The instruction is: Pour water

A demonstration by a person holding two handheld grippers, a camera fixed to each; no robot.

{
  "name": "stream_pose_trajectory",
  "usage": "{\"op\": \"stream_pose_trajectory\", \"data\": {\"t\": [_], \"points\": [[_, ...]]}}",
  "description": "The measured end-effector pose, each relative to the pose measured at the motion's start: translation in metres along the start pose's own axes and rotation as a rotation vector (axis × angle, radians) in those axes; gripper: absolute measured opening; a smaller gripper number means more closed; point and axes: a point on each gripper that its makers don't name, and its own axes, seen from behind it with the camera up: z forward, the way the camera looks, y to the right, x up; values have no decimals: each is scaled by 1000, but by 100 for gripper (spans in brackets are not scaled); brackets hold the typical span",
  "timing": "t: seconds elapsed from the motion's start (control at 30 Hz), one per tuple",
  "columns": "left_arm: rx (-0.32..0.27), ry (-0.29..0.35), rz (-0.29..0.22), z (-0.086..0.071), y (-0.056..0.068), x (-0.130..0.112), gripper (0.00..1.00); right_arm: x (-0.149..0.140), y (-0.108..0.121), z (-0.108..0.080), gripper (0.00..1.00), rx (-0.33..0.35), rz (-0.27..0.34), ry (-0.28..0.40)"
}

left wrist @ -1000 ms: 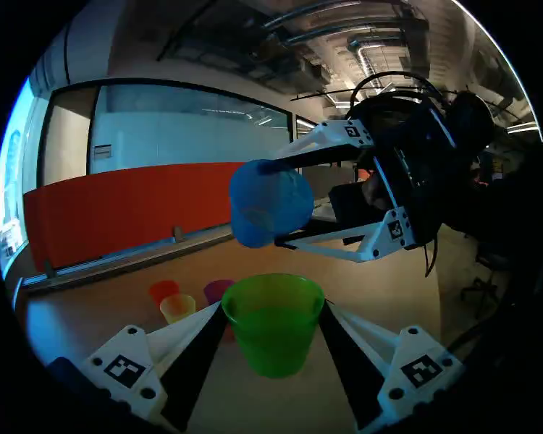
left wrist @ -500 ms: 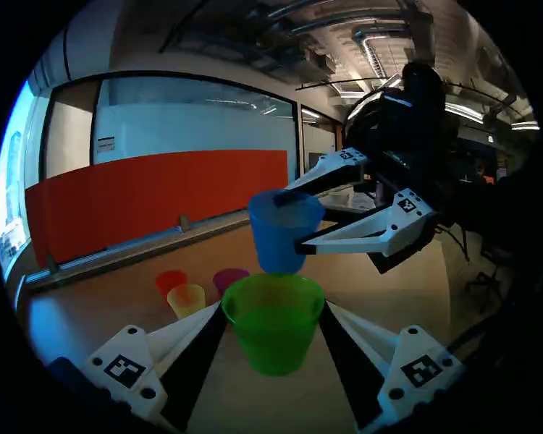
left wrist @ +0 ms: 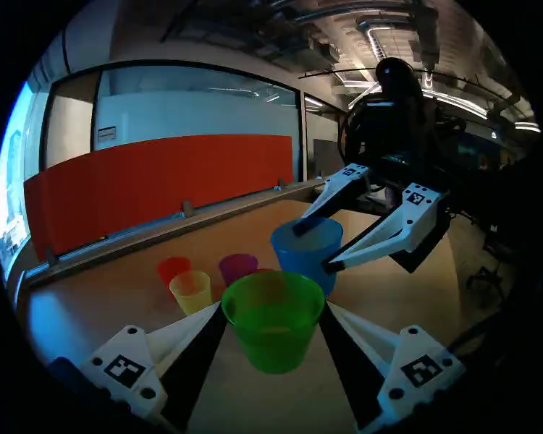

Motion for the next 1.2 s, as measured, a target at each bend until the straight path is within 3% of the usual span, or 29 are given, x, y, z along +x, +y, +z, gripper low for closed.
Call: {"op": "stream_pose_trajectory", "data": {"t": [0.6,1.2], "points": [[-8,-89,-20,21,-11,-40,87,-64,1,25,90,55,-3,-129],[-27,-148,-45,35,-11,-77,87,-93,-18,47,90,115,31,-161]]}}
